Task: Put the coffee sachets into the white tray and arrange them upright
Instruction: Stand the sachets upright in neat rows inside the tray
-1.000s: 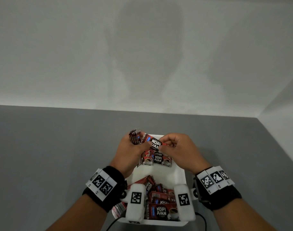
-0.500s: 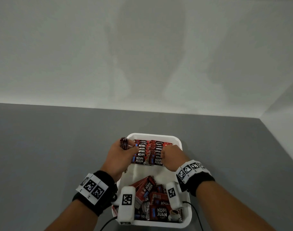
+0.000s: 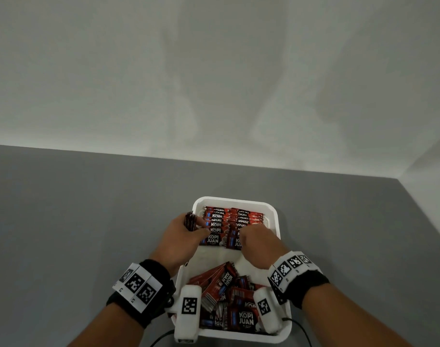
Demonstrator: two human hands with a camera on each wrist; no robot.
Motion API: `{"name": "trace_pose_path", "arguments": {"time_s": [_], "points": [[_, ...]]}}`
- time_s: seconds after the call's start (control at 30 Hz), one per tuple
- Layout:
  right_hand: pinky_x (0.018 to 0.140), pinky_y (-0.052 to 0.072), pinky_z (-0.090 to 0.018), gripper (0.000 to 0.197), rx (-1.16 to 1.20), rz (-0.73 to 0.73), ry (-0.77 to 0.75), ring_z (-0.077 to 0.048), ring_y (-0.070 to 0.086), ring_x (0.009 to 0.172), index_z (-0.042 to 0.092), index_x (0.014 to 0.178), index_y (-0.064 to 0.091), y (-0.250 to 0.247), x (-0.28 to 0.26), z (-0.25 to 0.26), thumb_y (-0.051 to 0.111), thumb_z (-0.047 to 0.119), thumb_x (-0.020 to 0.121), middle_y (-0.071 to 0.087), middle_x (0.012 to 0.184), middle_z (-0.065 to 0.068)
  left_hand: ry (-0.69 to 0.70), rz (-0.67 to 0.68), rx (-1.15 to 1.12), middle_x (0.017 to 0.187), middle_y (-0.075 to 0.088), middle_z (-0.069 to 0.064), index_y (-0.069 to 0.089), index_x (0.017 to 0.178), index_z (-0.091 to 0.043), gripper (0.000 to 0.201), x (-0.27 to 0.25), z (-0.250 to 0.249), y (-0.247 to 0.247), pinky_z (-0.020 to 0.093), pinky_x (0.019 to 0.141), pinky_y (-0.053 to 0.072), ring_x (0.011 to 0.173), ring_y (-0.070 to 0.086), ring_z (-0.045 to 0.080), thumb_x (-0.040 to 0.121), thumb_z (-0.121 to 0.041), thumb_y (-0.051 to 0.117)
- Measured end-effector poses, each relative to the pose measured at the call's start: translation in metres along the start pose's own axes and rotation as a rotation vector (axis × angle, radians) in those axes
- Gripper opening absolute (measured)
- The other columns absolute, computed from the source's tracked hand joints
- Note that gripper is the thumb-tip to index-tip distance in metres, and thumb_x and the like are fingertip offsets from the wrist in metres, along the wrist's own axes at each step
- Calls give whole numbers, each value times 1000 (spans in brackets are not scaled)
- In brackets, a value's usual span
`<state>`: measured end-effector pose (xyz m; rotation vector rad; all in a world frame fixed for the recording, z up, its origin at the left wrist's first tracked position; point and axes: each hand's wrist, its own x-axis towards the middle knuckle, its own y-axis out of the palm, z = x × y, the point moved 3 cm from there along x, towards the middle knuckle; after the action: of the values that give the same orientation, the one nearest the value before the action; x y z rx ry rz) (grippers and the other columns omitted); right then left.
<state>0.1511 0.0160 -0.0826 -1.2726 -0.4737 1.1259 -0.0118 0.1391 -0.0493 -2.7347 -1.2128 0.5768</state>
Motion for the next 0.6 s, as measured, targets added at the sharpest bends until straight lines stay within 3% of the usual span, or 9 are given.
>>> {"name": "trace_pose_path", "arguments": {"time_s": [0.1,0.17,0.23,0.33,0.43,0.47,0.53,0.6], "points": [[94,54,-38,30,-8,126,-52,-23,60,109,13,114,71,18,-9,-1,53,6,91,62,116,-4,-17,48,99,53,54,-10,65,95,-6,8,0,1,2,23,46,38,46,46,7,88,-6,63],[95,53,-45,26,-63,126,-87,-23,54,108,14,113,69,25,-12,-2,53,15,93,58,112,-4,-22,121,220,63,59,-3,65,97,-6,11,0,0,7,19,42,38,46,49,5,91,-7,57],[98,49,-47,29,-156,104,-80,-25,48,117,16,119,64,28,-14,-3,52,28,95,54,120,-4,14,220,408,74,62,-3,65,98,-10,15,3,0,16,18,46,42,55,54,5,92,-9,52],[101,45,-48,40,-201,73,-70,-26,43,125,20,129,58,28,-17,-4,52,39,94,50,132,-3,94,391,668,92,67,-3,65,100,-13,22,9,0,33,22,67,49,82,63,13,89,-5,48],[102,44,-48,42,-207,69,-64,-27,42,126,21,130,57,27,-19,-3,53,41,94,48,133,-3,117,527,927,105,61,4,60,94,-12,13,17,9,48,31,82,51,103,61,29,87,-8,50],[102,43,-48,41,-210,73,-61,-27,42,126,21,130,57,27,-19,-4,53,41,94,48,132,-3,109,549,1017,115,56,7,60,102,-15,17,21,14,50,36,93,50,113,57,31,88,-14,51],[101,43,-46,40,-210,59,-63,-27,42,126,21,130,56,28,-21,-4,52,41,95,46,131,-3,104,566,1148,132,47,10,56,131,-22,43,27,25,53,46,110,41,127,45,33,89,-27,50],[100,43,-45,41,-206,48,-62,-26,41,125,22,131,55,27,-22,-5,53,42,95,43,131,-3,117,561,1210,139,43,10,49,141,-22,52,33,36,56,48,115,35,133,39,33,90,-31,49]]}}
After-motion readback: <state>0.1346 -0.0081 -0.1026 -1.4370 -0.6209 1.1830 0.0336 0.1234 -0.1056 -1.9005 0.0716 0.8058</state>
